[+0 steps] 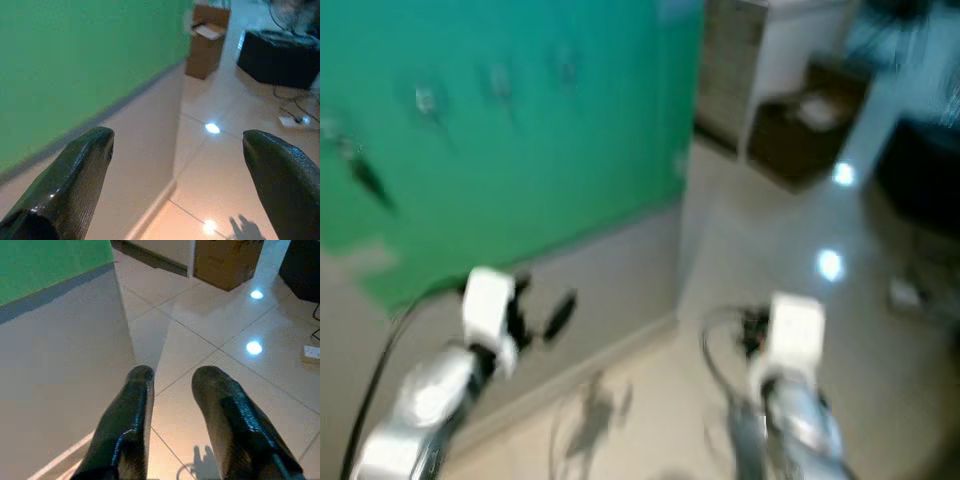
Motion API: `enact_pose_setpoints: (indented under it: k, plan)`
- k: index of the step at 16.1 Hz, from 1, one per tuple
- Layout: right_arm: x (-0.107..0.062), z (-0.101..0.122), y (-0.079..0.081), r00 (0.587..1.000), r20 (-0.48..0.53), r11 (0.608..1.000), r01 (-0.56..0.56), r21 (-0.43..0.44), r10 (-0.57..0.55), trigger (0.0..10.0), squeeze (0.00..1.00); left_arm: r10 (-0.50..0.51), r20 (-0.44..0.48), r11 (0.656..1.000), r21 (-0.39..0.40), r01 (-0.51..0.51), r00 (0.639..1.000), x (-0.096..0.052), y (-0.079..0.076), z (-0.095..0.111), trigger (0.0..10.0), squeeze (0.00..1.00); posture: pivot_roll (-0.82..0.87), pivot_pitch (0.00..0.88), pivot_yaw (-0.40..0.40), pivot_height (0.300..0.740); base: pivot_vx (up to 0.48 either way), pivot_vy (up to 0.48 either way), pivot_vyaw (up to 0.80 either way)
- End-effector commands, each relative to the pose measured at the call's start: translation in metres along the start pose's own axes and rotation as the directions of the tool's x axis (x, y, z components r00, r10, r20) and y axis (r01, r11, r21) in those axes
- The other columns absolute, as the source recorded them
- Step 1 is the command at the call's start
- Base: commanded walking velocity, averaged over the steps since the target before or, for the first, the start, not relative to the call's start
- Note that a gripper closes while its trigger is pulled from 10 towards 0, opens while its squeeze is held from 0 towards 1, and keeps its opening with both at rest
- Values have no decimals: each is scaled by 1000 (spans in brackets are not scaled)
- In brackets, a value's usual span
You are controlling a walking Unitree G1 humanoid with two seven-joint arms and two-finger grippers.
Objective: Hang keys on a hook
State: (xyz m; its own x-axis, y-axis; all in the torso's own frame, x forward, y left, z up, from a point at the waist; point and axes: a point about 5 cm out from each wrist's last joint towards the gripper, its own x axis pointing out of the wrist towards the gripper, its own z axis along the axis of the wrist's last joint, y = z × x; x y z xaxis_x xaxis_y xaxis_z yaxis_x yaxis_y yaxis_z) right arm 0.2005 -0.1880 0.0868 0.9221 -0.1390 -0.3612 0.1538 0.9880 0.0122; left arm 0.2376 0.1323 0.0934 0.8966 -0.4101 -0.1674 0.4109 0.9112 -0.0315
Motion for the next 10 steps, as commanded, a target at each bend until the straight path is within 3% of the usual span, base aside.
enact_pose_setpoints:
  k: [1, 2, 3, 4, 5, 6, 10]
  plan:
    - [0, 4, 7, 999, 12, 999, -32, 13, 32, 10000, 1000, 57, 24, 998, 25, -57, 998, -3, 11, 6, 10000, 1000, -83, 0, 44, 740, 0, 0, -800]
    - [0, 6, 9, 999, 15, 999, -43, 14, 43, 10000, 1000, 76, 36, 996, 49, -78, 996, -2, 13, 9, 10000, 1000, -83, 0, 39, 740, 0, 0, -800]
    - [0, 8, 12, 998, 20, 998, -55, 11, 55, 10000, 1000, 97, 46, 993, 63, -99, 994, -1, 14, 11, 10000, 447, -82, 0, 39, 740, 0, 0, -800]
    - [0, 11, 15, 997, 28, 997, -71, -2, 71, 10000, 1000, 115, 73, 989, 80, -121, 991, 1, 15, 16, 10000, 0, -80, 0, 38, 740, 0, 0, -800]
    - [1, 11, 15, 997, 26, 998, -69, -6, 69, 10000, 961, 116, 86, 986, 108, -125, 990, 2, 15, 17, 10000, 0, -80, 0, 38, 740, 0, 0, -800]
    - [1, 11, 14, 998, 23, 998, -63, -6, 63, 10000, 0, 105, 95, 985, 130, -117, 990, 3, 15, 18, 10000, 0, -80, 0, 38, 740, 0, 0, -800]
    - [2, 11, 11, 999, 14, 999, -40, -5, 41, 10000, 0, 68, 126, 979, 181, -90, 990, 7, 10, 22, 10000, 0, -80, 0, 40, 740, 0, 0, -800]
